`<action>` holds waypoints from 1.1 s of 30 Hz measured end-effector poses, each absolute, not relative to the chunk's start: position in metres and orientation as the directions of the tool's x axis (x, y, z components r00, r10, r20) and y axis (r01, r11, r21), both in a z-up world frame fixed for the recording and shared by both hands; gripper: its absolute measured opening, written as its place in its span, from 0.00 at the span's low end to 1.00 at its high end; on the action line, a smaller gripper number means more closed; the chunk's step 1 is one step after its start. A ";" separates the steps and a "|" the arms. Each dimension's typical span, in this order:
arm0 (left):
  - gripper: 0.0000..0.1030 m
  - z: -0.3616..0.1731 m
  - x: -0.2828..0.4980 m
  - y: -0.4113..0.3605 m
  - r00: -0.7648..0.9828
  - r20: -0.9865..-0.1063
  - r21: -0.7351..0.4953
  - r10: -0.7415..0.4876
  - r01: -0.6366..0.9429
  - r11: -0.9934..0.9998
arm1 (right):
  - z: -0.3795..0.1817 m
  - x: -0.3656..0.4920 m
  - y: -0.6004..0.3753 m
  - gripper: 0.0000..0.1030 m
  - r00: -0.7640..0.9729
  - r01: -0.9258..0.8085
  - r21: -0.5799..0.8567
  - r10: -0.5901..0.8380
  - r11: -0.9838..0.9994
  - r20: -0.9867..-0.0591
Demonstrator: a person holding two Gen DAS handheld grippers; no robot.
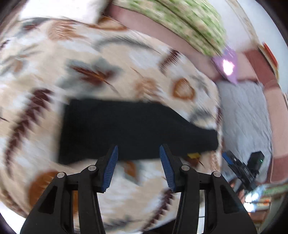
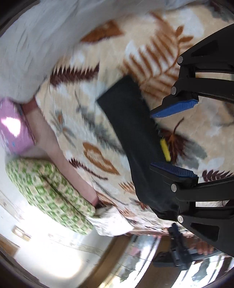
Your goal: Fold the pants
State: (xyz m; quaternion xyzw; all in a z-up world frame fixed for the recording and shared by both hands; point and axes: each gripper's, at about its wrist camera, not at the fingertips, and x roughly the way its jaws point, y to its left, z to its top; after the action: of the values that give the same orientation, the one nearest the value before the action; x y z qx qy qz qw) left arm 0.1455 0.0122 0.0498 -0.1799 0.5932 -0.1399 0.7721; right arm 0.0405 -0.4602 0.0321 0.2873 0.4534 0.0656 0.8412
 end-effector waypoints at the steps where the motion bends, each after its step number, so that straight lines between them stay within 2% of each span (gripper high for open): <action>1: 0.45 0.049 0.154 0.030 0.260 -0.875 -0.426 -0.407 -0.018 0.904 | 0.033 0.055 -0.445 0.55 0.566 0.113 0.542 0.395 0.833 -0.724; 3: 0.45 0.043 0.170 0.058 0.241 -0.891 -0.409 -0.385 -0.053 0.911 | 0.033 0.084 -0.409 0.55 0.527 0.028 0.546 0.452 0.837 -0.720; 6: 0.45 0.028 0.188 0.087 0.182 -0.887 -0.445 -0.425 -0.089 0.891 | 0.027 0.135 -0.346 0.55 0.434 -0.131 0.535 0.534 0.834 -0.726; 11: 0.45 0.012 0.204 0.076 0.096 -0.888 -0.453 -0.449 -0.019 0.891 | 0.014 0.196 -0.265 0.55 0.336 -0.301 0.419 0.506 0.857 -0.794; 19: 0.45 0.013 0.229 0.021 0.037 -0.916 -0.387 -0.400 0.185 0.903 | -0.022 0.232 -0.236 0.55 0.208 -0.389 0.317 0.417 0.865 -0.885; 22: 0.45 0.011 0.237 -0.007 0.018 -0.942 -0.314 -0.335 0.306 0.899 | -0.029 0.231 -0.236 0.55 0.171 -0.427 0.299 0.400 0.854 -0.900; 27: 0.45 0.007 0.252 -0.031 -0.023 -0.956 -0.270 -0.292 0.453 0.849 | -0.025 0.240 -0.247 0.55 0.175 -0.427 0.364 0.471 0.828 -0.865; 30: 0.45 0.005 0.258 -0.039 -0.022 -0.971 -0.210 -0.236 0.546 0.811 | -0.034 0.245 -0.247 0.56 0.116 -0.443 0.378 0.470 0.813 -0.875; 31: 0.45 0.004 0.258 -0.040 -0.013 -0.977 -0.179 -0.211 0.580 0.795 | -0.036 0.243 -0.243 0.55 0.094 -0.469 0.376 0.469 0.799 -0.878; 32: 0.45 0.002 0.257 -0.041 -0.004 -0.983 -0.147 -0.184 0.616 0.774 | -0.036 0.240 -0.239 0.48 0.083 -0.506 0.366 0.466 0.781 -0.881; 33: 0.45 0.001 0.255 -0.043 0.002 -0.986 -0.126 -0.167 0.644 0.755 | -0.035 0.237 -0.237 0.32 0.086 -0.532 0.353 0.464 0.770 -0.882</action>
State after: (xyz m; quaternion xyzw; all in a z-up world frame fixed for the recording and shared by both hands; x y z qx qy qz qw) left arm 0.2547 -0.0427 0.0007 0.1862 0.6410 -0.2967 0.6830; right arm 0.2365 -0.2372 -0.0346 -0.0290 0.5855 0.3382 0.7362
